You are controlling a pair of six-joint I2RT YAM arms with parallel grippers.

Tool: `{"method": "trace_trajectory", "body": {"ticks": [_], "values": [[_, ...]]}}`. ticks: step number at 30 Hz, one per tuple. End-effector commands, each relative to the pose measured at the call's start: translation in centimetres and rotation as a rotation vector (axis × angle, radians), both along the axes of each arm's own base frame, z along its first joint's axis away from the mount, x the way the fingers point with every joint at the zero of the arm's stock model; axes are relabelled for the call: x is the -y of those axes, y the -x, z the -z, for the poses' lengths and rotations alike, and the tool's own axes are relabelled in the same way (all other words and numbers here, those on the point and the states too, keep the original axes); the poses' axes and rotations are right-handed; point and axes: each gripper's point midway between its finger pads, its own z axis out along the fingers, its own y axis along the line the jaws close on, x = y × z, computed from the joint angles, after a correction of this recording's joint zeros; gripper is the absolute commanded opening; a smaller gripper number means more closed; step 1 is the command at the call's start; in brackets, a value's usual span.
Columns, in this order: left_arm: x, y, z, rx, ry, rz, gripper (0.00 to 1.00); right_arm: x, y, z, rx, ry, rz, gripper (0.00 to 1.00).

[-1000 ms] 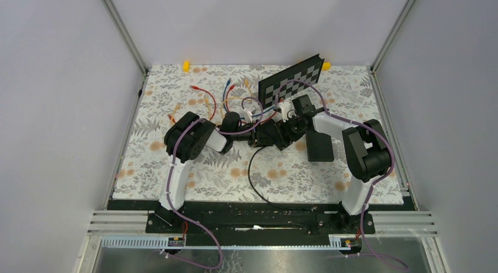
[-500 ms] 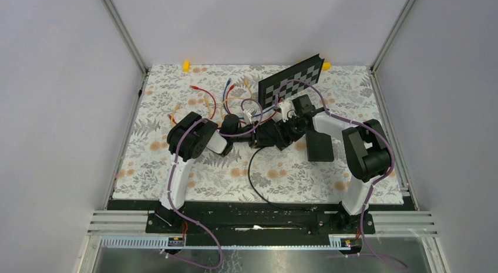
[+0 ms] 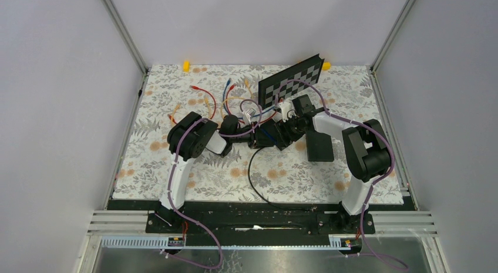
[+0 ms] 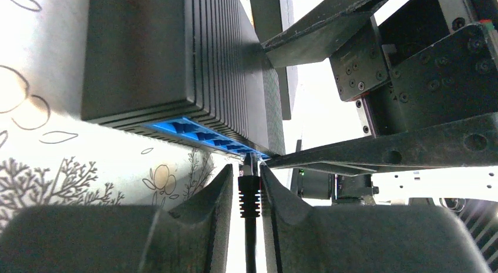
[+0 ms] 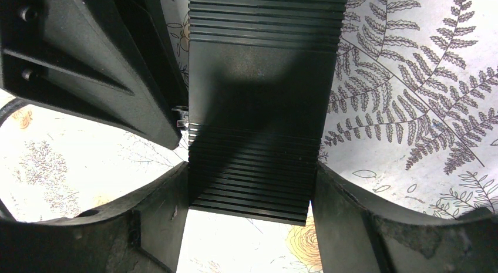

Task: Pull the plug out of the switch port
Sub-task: Pull the connector from the switch port.

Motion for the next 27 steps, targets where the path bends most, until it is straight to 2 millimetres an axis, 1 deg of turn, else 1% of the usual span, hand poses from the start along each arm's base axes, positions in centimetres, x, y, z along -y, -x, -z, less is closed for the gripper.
{"method": "trace_trajectory", "body": {"ticks": [1, 8, 12, 16, 18, 20, 24, 27], "values": [[-0.9, 0.7, 3.2, -0.08, -0.049, -0.009, 0.25, 0.6, 2.0, 2.2, -0.108, 0.037, 0.001, 0.48], [-0.8, 0.1, 3.2, -0.086, -0.048, -0.014, 0.28, 0.7, 2.0, 2.3, -0.107, 0.041, 0.002, 0.47], [-0.8, -0.1, 3.2, -0.096, -0.049, -0.022, 0.27, 0.7, 2.0, 2.3, -0.108, 0.04, 0.001, 0.47], [-0.8, -0.2, 3.7, -0.114, -0.069, -0.027, 0.24, 0.8, 1.9, 2.2, -0.102, 0.042, 0.002, 0.47], [-0.8, -0.2, 3.6, -0.121, -0.059, -0.034, 0.23, 0.8, 1.9, 2.1, -0.101, 0.043, 0.001, 0.47], [-0.9, -0.3, 3.8, -0.133, -0.07, -0.042, 0.22, 0.8, 1.9, 2.1, -0.097, 0.044, 0.0, 0.47], [-0.9, -0.3, 3.4, -0.146, -0.06, -0.053, 0.17, 0.8, 1.7, 1.8, -0.081, 0.042, 0.005, 0.47], [-0.9, -0.6, 3.3, -0.151, -0.066, -0.06, 0.11, 1.0, 1.6, 1.8, -0.064, 0.048, 0.02, 0.46]]}}
